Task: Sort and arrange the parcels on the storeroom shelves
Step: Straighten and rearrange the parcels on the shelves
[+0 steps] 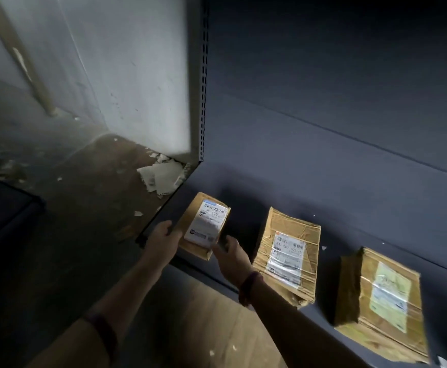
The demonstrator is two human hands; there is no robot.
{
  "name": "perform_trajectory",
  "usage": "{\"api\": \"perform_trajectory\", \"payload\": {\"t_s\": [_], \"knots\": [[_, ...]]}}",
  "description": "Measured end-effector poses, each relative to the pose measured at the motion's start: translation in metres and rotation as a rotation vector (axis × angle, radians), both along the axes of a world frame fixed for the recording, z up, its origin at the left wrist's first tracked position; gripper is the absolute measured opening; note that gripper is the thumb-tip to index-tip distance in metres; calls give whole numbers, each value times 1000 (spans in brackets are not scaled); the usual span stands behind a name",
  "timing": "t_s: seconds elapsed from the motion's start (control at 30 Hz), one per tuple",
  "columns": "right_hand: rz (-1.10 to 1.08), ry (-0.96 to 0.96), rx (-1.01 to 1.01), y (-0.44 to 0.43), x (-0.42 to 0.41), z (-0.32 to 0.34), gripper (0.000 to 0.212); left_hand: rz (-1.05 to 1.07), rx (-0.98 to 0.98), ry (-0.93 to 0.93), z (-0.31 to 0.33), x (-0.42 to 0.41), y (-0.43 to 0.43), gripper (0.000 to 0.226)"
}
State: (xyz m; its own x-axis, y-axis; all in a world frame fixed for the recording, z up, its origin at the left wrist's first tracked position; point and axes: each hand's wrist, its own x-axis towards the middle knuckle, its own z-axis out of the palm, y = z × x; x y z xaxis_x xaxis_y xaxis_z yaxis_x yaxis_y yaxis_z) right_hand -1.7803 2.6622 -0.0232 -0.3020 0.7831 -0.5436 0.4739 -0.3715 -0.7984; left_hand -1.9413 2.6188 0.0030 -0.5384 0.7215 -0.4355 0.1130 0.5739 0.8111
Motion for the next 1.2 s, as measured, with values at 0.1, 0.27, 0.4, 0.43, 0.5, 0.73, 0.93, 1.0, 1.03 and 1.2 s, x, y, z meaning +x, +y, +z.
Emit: {"api": "perform_trajectory", "payload": {"t_s": [0.1,0.27,0.4,0.43,0.5,0.73,0.93,1.0,1.03,1.2], "knots": [[29,54,-44,13,-12,-23,39,20,-21,-60,-35,-8,6,52],[108,20,-45,28,-20,-41,38,78,53,-212,-68,-3,15,32],[100,-29,68,26,-18,-41,35,126,109,-287,-67,-3,14,31],[97,-34,113,26,-17,-40,35,134,117,-279,-65,-4,13,31],[77,-49,229,28,-13,-35,36,151,135,-262,-61,-5,13,30],[-6,-22,374,28,-11,-28,38,137,151,-183,-53,-5,12,40],[-19,-1,359,24,-8,-29,43,109,165,-182,-52,-3,9,42],[-23,10,359,22,-9,-28,44,102,182,-193,-54,-5,8,40],[-23,14,356,21,-9,-28,43,105,207,-200,-54,-5,8,38],[-5,-5,234,12,-16,-39,33,94,248,-197,-65,0,10,31]]}}
